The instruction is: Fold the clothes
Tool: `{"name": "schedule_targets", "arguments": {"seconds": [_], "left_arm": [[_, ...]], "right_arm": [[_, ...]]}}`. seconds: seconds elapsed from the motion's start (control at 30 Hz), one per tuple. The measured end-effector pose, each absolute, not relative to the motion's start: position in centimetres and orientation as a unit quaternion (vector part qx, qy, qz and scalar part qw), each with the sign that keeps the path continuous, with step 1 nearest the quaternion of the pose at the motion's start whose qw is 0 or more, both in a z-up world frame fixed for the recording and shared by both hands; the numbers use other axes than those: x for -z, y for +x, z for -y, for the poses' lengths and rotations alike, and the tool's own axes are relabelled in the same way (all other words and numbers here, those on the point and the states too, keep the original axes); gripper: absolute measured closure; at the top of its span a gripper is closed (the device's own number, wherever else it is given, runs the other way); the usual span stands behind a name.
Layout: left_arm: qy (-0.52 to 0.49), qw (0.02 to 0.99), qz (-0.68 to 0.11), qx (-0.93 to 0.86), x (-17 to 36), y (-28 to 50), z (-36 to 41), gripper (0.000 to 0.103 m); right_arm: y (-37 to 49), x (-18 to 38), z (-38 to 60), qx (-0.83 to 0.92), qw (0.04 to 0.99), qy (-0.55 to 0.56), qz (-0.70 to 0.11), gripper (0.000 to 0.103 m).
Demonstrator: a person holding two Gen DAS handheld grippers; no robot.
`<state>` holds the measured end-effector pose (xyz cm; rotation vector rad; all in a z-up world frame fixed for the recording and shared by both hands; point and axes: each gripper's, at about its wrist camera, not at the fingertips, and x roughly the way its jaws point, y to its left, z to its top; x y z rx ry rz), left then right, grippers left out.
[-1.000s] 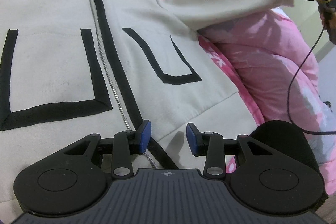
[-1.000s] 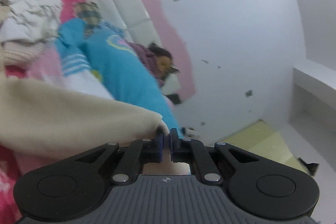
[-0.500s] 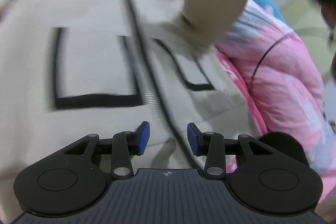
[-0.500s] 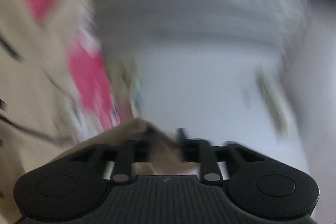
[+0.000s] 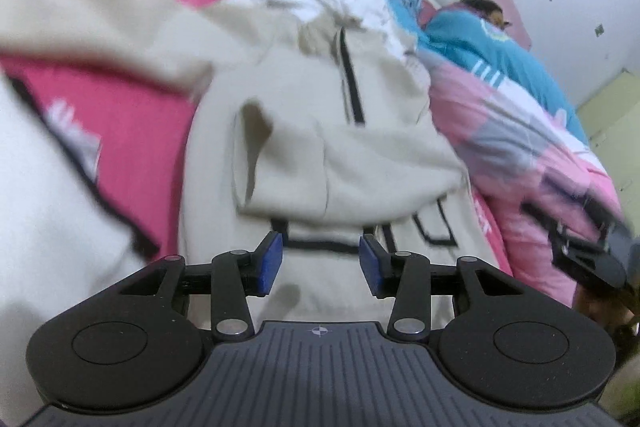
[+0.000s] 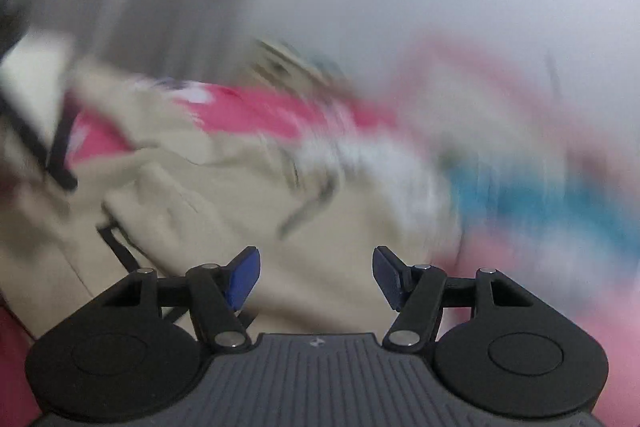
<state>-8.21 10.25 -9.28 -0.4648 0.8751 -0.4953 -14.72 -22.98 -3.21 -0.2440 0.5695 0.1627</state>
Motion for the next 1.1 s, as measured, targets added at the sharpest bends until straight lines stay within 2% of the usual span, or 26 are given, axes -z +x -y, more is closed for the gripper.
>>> {"name": "schedule_targets", "arguments": {"seconds": [0.07,0.13,0.27,0.43,0.5,0.63,0.8,0.97,1.03,1.1], "left_arm": [[-0.207,0.858,-0.413,0.223,8.7,-6.9,-9.4,0.06],[-0.199,0.864,-0.417,0.201,8.7,-5.5,-8.9,0.06],[-0.185,0.87,-0.425,0.169,9.6,-3.2,-8.2,0.059],[-0.197,0.868,-0.427,0.161,10.8,-2.5,-8.4,0.059],[-0.177,0.873,-0.416,0.181,10.8,-3.2,-8.2,0.059],[-0.106,0.882,-0.404,0.219,11.2,-4.5,-6.8,0.059],[-0.069,0.88,-0.405,0.237,12.2,-5.2,-6.0,0.059],[-0.066,0.878,-0.405,0.246,12.6,-5.3,-6.3,0.059],[-0.064,0.877,-0.407,0.248,12.8,-5.1,-6.4,0.059],[-0.061,0.875,-0.409,0.25,12.9,-5.0,-6.5,0.059]], "right_arm": [[-14.0,3.6,25.9,-0.071,0.942,0.013,-0.329,0.039],[-13.2,4.2,27.5,-0.073,0.928,0.098,-0.351,0.039],[-11.9,5.3,26.2,-0.094,0.918,0.129,-0.364,0.039],[-8.5,6.3,22.0,-0.157,0.906,0.096,-0.382,0.044],[-6.6,6.8,20.1,-0.176,0.896,0.084,-0.399,0.048],[-2.2,8.1,15.8,-0.217,0.872,0.07,-0.433,0.048],[0.6,9.2,10.4,-0.217,0.88,-0.094,-0.413,0.048],[0.3,9.6,9.8,-0.266,0.862,-0.197,-0.385,0.049],[0.1,10.4,10.0,-0.284,0.848,-0.23,-0.383,0.05],[-0.1,11.1,10.2,-0.302,0.834,-0.263,-0.381,0.056]]}}
